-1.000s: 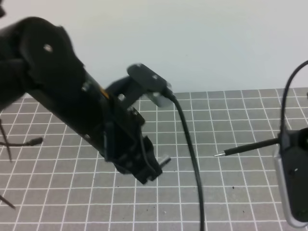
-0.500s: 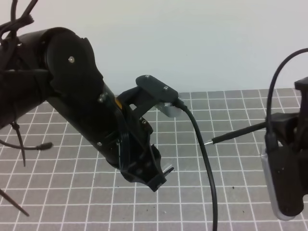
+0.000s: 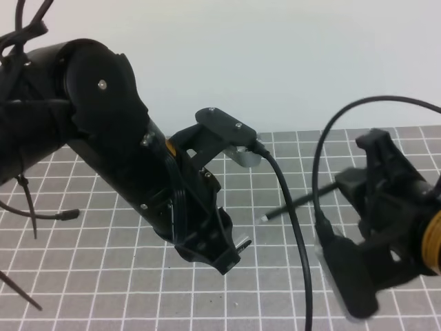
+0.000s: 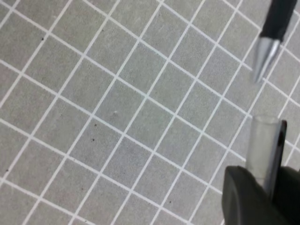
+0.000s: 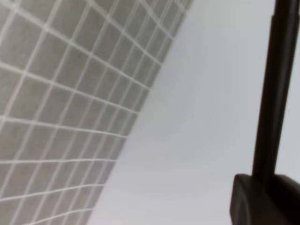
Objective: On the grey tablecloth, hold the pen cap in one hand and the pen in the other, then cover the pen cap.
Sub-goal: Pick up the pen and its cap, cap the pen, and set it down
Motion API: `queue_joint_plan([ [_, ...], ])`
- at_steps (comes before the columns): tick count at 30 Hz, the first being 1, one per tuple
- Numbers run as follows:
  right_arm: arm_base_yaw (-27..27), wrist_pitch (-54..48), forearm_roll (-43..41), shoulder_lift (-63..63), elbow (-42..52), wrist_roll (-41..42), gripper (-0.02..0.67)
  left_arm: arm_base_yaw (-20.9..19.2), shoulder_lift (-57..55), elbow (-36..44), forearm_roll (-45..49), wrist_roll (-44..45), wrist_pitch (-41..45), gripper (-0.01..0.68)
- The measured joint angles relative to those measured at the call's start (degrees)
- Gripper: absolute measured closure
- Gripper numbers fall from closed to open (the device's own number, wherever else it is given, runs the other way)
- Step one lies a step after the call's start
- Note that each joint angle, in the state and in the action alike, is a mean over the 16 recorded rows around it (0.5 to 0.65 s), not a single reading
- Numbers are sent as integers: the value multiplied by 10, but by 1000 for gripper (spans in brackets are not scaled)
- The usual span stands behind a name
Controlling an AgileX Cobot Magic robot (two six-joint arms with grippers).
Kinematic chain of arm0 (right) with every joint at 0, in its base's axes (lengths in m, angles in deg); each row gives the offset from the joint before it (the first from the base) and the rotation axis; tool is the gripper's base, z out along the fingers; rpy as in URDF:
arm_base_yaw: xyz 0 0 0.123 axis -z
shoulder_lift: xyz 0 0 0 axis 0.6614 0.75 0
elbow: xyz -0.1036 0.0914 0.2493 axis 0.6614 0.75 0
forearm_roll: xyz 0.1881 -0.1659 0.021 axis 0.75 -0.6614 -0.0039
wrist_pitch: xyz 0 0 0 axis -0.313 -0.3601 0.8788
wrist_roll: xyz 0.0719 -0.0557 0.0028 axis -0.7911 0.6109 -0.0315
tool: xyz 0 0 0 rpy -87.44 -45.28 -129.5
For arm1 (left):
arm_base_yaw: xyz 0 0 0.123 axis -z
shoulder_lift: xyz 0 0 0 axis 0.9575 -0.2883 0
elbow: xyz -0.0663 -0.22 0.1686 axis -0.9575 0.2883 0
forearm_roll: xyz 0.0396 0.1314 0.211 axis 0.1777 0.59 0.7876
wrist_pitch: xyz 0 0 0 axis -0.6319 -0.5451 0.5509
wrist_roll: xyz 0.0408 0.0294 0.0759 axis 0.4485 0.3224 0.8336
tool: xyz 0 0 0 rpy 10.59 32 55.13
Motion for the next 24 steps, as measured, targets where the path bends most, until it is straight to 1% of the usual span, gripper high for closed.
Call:
queue_joint_plan([
  [5,-16,-3,-83,9,0,-86,648,0,0,0,7,1,0,591],
  [10,-19,1,-122,8,0,-133,648,-1,3,-2,21,9,0,591],
  [15,-19,15,-119,-2,0,-129,643,-10,8,-10,23,28,1,591],
  [24,-19,34,-112,-18,0,-97,639,-36,16,-27,-14,53,2,591],
])
